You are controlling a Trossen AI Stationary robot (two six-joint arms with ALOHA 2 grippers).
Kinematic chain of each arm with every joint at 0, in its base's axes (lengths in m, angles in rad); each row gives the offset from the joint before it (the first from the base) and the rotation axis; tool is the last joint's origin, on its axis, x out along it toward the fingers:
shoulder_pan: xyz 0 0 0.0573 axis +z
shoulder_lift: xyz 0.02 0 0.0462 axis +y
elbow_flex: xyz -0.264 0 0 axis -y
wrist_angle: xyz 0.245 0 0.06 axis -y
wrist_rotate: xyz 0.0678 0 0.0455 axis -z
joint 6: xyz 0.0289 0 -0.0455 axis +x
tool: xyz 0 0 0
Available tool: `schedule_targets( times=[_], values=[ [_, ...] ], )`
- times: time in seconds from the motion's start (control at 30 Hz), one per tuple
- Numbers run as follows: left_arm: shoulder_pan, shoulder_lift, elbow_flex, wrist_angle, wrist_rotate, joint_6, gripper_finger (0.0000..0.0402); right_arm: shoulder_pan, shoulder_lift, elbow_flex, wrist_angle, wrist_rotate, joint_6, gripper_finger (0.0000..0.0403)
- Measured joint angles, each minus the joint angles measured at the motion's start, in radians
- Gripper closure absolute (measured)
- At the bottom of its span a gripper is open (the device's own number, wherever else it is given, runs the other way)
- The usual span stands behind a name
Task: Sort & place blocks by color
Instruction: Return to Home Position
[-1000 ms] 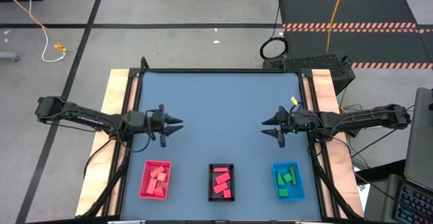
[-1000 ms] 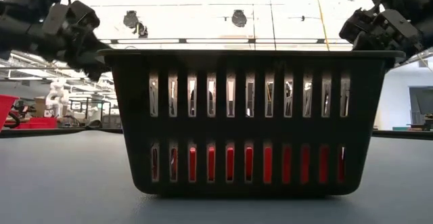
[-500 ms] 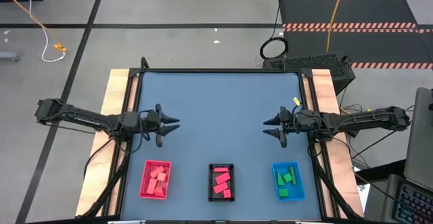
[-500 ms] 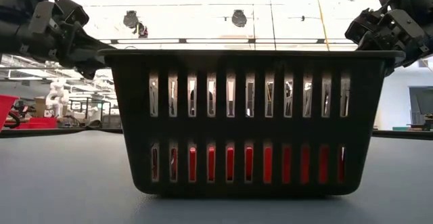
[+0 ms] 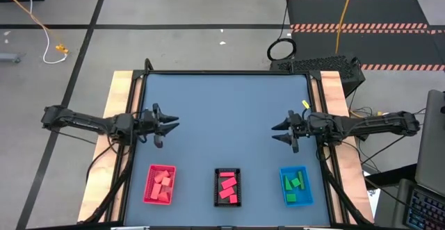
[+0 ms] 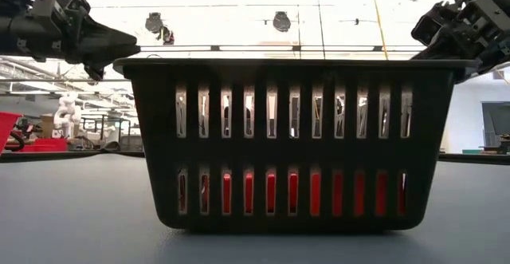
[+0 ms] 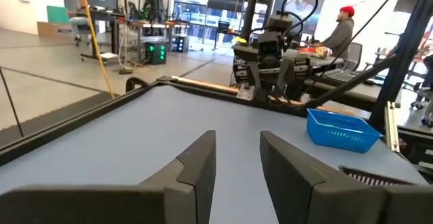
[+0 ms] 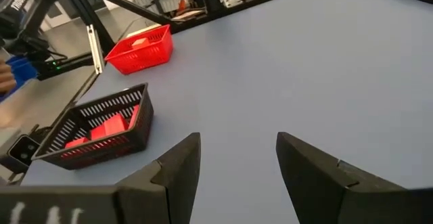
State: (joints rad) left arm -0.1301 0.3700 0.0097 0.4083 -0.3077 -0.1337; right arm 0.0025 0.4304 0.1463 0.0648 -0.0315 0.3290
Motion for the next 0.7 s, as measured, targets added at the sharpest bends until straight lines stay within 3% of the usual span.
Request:
schedule_targets(
  times=[0.37,0.7],
  values=[
    [-0.031,-0.36,0.0,-0.339,-0.008,-0.006,0.0284,0.0,-0.059,0.0,-0.054,0.001,0.0,0.0216],
    [-0.041,-0.367,0.012,-0.381,0.002,0.001,0.0284,0.0,-0.067,0.0,-0.058,0.002,0.0,0.0216]
  ],
)
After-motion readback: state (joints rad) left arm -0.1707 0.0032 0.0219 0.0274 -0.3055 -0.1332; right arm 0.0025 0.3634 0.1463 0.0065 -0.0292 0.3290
